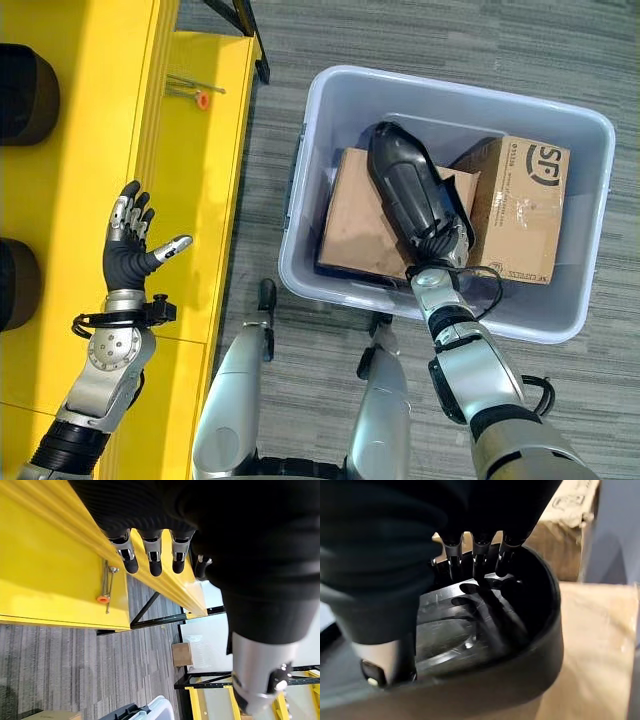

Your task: Move parts from the plastic box to the shelf.

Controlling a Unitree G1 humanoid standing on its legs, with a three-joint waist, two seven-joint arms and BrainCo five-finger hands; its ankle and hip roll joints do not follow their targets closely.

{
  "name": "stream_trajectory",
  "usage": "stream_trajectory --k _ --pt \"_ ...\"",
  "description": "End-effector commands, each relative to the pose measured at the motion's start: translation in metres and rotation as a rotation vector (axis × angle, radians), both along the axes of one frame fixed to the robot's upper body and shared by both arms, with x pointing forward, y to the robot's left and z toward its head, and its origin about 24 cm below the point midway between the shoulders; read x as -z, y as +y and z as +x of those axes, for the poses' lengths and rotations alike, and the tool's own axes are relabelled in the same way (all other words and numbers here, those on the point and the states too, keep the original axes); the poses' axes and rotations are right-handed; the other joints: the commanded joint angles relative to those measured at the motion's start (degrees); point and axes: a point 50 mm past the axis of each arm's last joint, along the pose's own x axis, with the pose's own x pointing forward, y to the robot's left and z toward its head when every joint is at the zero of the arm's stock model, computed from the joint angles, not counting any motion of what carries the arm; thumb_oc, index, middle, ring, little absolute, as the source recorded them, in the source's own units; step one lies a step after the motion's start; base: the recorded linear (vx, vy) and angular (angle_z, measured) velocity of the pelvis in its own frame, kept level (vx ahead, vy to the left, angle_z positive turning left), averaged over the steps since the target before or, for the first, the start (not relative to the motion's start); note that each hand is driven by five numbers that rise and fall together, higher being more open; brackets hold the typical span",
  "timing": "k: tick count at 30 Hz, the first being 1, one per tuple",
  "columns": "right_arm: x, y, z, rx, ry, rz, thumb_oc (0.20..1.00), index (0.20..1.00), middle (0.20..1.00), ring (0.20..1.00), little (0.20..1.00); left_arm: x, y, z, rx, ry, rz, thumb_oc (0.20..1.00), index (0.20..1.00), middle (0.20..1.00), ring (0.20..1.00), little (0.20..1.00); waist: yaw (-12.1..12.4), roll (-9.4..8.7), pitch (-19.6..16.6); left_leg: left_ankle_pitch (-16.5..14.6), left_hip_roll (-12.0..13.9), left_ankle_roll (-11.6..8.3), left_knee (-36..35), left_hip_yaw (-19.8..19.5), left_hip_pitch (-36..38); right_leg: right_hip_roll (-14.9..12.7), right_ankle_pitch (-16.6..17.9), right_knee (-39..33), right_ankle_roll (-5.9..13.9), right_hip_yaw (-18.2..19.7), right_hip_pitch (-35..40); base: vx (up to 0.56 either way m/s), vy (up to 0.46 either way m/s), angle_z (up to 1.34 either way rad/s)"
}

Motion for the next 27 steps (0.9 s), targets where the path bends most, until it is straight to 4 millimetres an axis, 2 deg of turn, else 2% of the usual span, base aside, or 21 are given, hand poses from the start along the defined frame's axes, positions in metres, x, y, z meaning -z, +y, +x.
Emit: stream_trajectory --k 1,6,7,8,10,11,12,13,14,15,16,17,19,20,23,27 --pt "-0.015 0.011 0.003 -0.033 -0.149 0.075 1.0 1.0 1.0 1.0 1.0 -0.008 -0.003 -0.008 -0.001 -0.058 0.01 1.0 1.0 1.0 1.0 1.0 -0.9 0.71 0.1 -1.6 -1.3 2.21 -5.8 2.7 6.0 -1.5 -11.7 12.8 1.72 1.4 0.3 0.0 0.0 0.0" --pt "-0.046 0.025 0.0 -0.112 -0.358 0.115 1.0 1.0 1.0 1.0 1.0 -0.009 0.001 -0.009 -0.026 -0.058 0.017 1.0 1.0 1.0 1.0 1.0 -2.1 -0.29 0.1 -1.7 -0.9 2.11 -5.5 3.1 6.9 -1.4 -11.6 12.7 1.55 1.8 1.0 0.0 -0.001 -0.02" --pt "-0.057 0.029 -0.006 -0.139 -0.445 0.151 1.0 1.0 1.0 1.0 1.0 -0.009 0.001 -0.01 -0.034 -0.061 0.017 1.0 1.0 1.0 1.0 1.0 -2.6 -0.67 0.1 -1.8 -0.9 2.13 -5.5 3.2 7.4 -1.3 -11.6 12.7 1.52 1.9 1.3 0.0 0.0 0.0" --pt "-0.057 0.029 -0.007 -0.138 -0.444 0.151 1.0 1.0 1.0 1.0 1.0 -0.009 0.001 -0.01 -0.034 -0.06 0.017 1.0 1.0 1.0 1.0 1.0 -2.5 -0.67 0.1 -1.8 -0.9 2.13 -5.5 3.2 7.5 -1.3 -11.6 12.7 1.53 1.9 1.4 0.0 0.0 0.0" --pt "-0.081 0.036 -0.018 -0.193 -0.61 0.234 1.0 1.0 1.0 1.0 1.0 -0.009 0.004 -0.012 -0.051 -0.054 0.027 1.0 1.0 1.0 1.0 1.0 -3.2 -1.15 0.1 -2.0 -0.7 2.22 -5.5 3.5 8.2 -1.2 -11.6 12.7 1.49 2.2 1.7 -0.01 0.004 -0.03" --pt "-0.081 0.036 -0.019 -0.192 -0.611 0.233 1.0 1.0 1.0 1.0 1.0 -0.009 0.004 -0.011 -0.051 -0.056 0.027 1.0 1.0 1.0 1.0 1.0 -3.2 -1.15 0.1 -1.6 -0.7 2.26 -5.7 3.5 8.0 -1.2 -11.2 12.5 1.45 2.2 1.6 0.0 0.014 -0.07" --pt "-0.091 0.043 -0.031 -0.25 -0.721 0.377 1.0 1.0 1.0 1.0 1.0 -0.007 0.007 -0.013 -0.063 -0.042 0.032 1.0 1.0 1.0 1.0 1.0 -3.8 -1.59 0.1 -2.1 -0.5 2.26 -5.4 3.8 8.9 -1.0 -11.6 12.6 1.42 2.6 2.1 0.0 0.009 -0.1" --pt "-0.093 0.047 -0.036 -0.274 -0.756 0.452 1.0 1.0 1.0 1.0 1.0 -0.006 0.007 -0.013 -0.061 -0.031 0.04 1.0 1.0 1.0 1.0 1.0 -4.0 -1.8 0.1 -2.2 -0.4 2.28 -5.4 3.9 9.3 -1.0 -11.6 12.5 1.4 2.8 2.4 0.02 0.007 -0.13" --pt "-0.092 0.047 -0.037 -0.274 -0.755 0.453 1.0 1.0 1.0 1.0 1.0 -0.006 0.007 -0.013 -0.061 -0.029 0.04 1.0 1.0 1.0 1.0 1.0 -3.9 -1.83 0.1 -2.2 -0.4 2.28 -5.5 3.9 9.4 -1.0 -11.6 12.5 1.41 2.8 2.5 0.0 -0.011 -0.15" --pt "-0.096 0.053 -0.044 -0.311 -0.814 0.565 1.0 1.0 1.0 1.0 1.0 -0.004 0.007 -0.014 -0.063 -0.013 0.046 1.0 1.0 1.0 1.0 1.0 -4.1 -2.0 0.1 -2.2 -0.3 2.26 -5.5 4.0 9.8 -0.9 -11.6 12.3 1.42 2.8 2.8 0.0 -0.011 -0.15" --pt "-0.095 0.054 -0.048 -0.326 -0.813 0.574 1.0 1.0 1.0 1.0 1.0 -0.003 0.007 -0.014 -0.06 -0.006 0.049 1.0 1.0 1.0 1.0 1.0 -4.3 -2.03 0.1 -2.2 -0.2 2.28 -5.5 4.1 10.2 -0.9 -11.6 12.4 1.42 2.8 3.1 0.0 -0.022 -0.14" --pt "-0.102 0.058 -0.056 -0.383 -0.868 0.638 1.0 1.0 1.0 1.0 1.0 -0.004 0.007 -0.016 -0.052 -0.003 0.064 1.0 1.0 1.0 1.0 1.0 -4.5 -2.0 0.1 -2.2 -0.1 2.25 -5.4 4.2 10.8 -1.0 -11.8 12.6 1.4 2.8 3.7 0.0 -0.015 -0.11" --pt "-0.104 0.059 -0.061 -0.398 -0.884 0.66 1.0 1.0 1.0 1.0 1.0 -0.004 0.007 -0.016 -0.048 -0.001 0.071 1.0 1.0 1.0 1.0 1.0 -4.7 -2.04 0.1 -2.3 -0.2 2.22 -5.3 4.2 11.2 -1.0 -11.8 12.6 1.41 2.8 4.1 0.0 -0.008 -0.03" --pt "-0.113 0.06 -0.07 -0.44 -0.937 0.661 1.0 1.0 1.0 1.0 1.0 -0.007 0.007 -0.017 -0.047 -0.011 0.081 1.0 1.0 1.0 1.0 1.0 -5.0 -2.0 0.1 -2.3 -0.2 2.17 -5.6 4.3 12.1 -1.0 -11.9 12.6 1.41 3.0 4.8 0.0 0.0 0.0" --pt "-0.119 0.058 -0.083 -0.488 -0.987 0.689 1.0 1.0 1.0 1.0 1.0 -0.009 0.005 -0.018 -0.037 -0.017 0.094 1.0 1.0 1.0 1.0 1.0 -5.7 -1.87 -0.7 -2.4 -0.2 2.04 -5.5 4.4 12.7 -1.1 -12.1 12.6 1.4 3.3 5.2 0.01 -0.001 -0.01" --pt "-0.125 0.053 -0.099 -0.559 -1.042 0.709 1.0 1.0 1.0 1.0 1.0 -0.016 -0.004 -0.013 0.012 -0.05 0.097 1.0 1.0 1.0 1.0 1.0 -7.2 -1.73 -1.9 -2.5 0.1 1.76 -5.9 5.2 14.0 -0.7 -12.0 12.5 1.38 4.3 5.4 0.01 -0.001 -0.02"
